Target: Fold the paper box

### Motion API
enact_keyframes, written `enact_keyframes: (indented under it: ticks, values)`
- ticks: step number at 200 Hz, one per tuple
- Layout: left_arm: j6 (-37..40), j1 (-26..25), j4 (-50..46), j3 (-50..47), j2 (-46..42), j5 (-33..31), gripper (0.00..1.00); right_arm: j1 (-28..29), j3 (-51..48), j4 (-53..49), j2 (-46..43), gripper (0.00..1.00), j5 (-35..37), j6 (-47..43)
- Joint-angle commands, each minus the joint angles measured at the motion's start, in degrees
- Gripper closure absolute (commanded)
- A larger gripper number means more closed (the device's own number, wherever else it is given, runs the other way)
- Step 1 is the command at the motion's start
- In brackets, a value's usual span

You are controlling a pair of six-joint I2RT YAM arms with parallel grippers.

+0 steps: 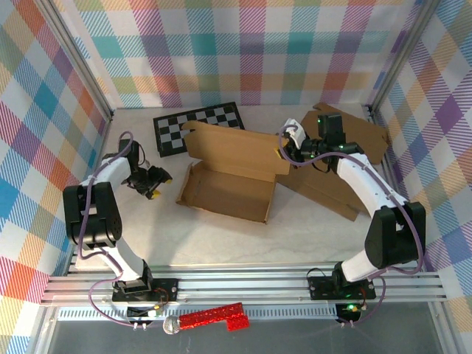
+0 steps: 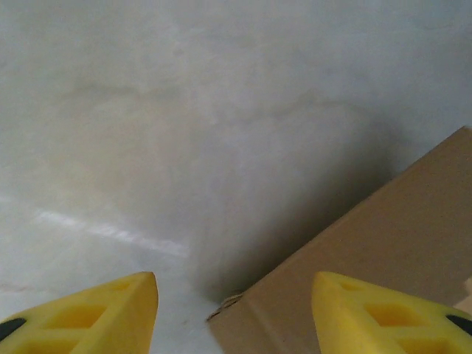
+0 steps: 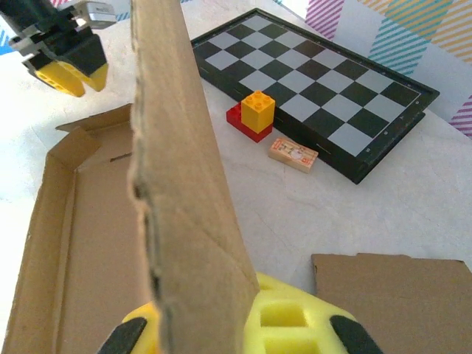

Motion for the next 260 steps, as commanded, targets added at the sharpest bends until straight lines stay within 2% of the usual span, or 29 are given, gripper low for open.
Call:
enact_keyframes:
  ticks: [1,63,115,133,159,203,260]
  values:
    - [1.08,1.89,5.75,1.31,1.67,7.23,0.44,-0.64,2.41,-1.91,-3.82,1.0,-5.09,-0.12]
    - [1.39,2.07,11.99,3.75,12.03,16.09,0.5,-1.27,1.13,-2.46,-5.28,1.0,-5.72,0.76]
    - [-3.63,0.02,27.21,-2.75,13.31,25.33,0.5,-1.33,1.53,-1.8,-3.61,1.0,-5.87,1.29]
    - [-7.41,-0.13,33.82,-5.93,12.3,26.87,0.51,-1.37,1.48,-1.77,-2.97,1.0,-5.71,1.34]
    - [-9.91,-0.1,37.64,-8.78,9.39,27.02,0.52,-1.53,1.42,-2.04,-1.82,1.0,-5.72,1.09]
    - [-20.1,-0.37,51.33,-14.83,6.85,30.53,0.52,-1.88,0.9,-0.76,0.52,1.0,-5.4,2.13]
    - [-19.82,-1.61,50.52,-17.15,3.36,33.14,0.51,-2.06,0.75,0.09,2.23,1.0,-4.96,2.91]
